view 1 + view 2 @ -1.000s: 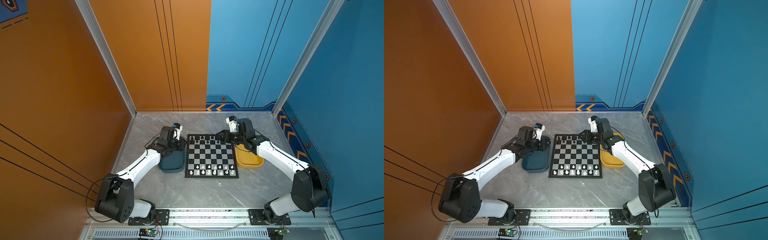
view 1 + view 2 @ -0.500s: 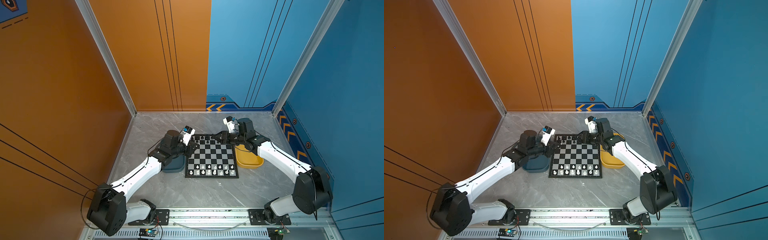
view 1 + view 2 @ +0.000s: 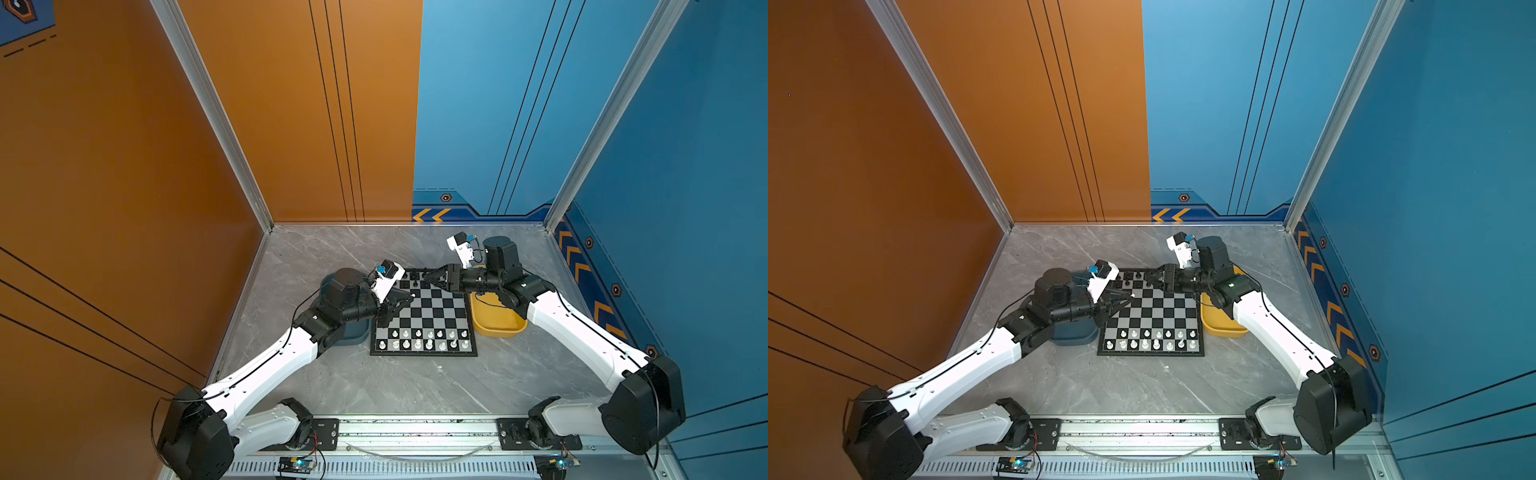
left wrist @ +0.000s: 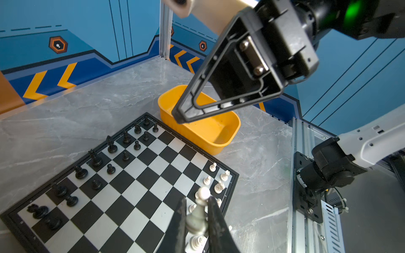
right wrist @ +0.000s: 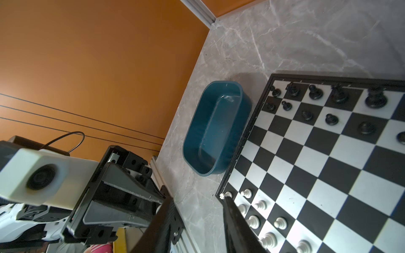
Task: Set up the chess pieces on the board
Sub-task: 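Carry the pawn over the board with left gripper while right gripper approaches, then lower the pawn toward the pawn row with left gripper while right hovers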
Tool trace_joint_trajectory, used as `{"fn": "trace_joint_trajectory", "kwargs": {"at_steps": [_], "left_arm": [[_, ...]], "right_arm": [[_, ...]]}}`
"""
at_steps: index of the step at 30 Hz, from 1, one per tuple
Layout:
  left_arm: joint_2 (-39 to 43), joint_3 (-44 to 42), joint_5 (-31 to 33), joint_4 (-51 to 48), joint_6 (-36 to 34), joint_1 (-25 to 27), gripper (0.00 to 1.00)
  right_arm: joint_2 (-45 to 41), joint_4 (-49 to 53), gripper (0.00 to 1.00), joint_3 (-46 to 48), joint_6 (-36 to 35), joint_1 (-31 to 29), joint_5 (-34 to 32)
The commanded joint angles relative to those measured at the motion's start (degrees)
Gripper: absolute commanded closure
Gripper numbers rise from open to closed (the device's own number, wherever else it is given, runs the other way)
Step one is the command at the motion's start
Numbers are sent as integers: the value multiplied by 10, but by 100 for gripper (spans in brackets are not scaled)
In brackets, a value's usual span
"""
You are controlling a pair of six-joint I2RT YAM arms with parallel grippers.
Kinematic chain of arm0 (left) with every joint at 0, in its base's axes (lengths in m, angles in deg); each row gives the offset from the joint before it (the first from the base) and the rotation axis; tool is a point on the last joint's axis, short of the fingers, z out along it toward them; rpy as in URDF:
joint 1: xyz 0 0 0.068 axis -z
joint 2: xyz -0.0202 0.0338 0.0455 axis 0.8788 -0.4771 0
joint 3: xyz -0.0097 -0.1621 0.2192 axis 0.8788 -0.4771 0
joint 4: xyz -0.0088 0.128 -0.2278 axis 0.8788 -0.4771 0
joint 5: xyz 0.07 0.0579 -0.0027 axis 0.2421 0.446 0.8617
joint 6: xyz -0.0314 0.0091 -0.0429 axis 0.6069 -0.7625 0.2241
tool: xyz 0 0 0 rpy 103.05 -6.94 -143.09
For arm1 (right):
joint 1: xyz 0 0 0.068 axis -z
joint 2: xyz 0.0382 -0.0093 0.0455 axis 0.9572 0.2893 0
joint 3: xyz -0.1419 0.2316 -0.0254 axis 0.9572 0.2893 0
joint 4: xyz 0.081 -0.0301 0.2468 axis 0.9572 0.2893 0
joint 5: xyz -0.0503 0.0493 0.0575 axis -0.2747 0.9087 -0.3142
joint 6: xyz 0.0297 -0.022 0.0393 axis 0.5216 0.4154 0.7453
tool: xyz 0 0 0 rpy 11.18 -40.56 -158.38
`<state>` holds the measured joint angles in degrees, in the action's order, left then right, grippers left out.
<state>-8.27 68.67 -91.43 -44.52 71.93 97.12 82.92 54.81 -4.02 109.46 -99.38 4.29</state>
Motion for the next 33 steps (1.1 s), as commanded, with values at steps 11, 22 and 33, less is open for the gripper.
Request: {"fn": "trace_joint_trajectory", "kwargs": {"at_steps": [11,22,33], "left_arm": [[30,-11,51,-18,-73,29,83],[34,-11,54,-19,-83,39,83],[35,-12,55,-20,-85,44,83]], "right_arm": [[-41,33,60,34,29,-33,69],[-30,16,60,42,42,-41,99],[-18,-25,61,48,66,-48,114]]}}
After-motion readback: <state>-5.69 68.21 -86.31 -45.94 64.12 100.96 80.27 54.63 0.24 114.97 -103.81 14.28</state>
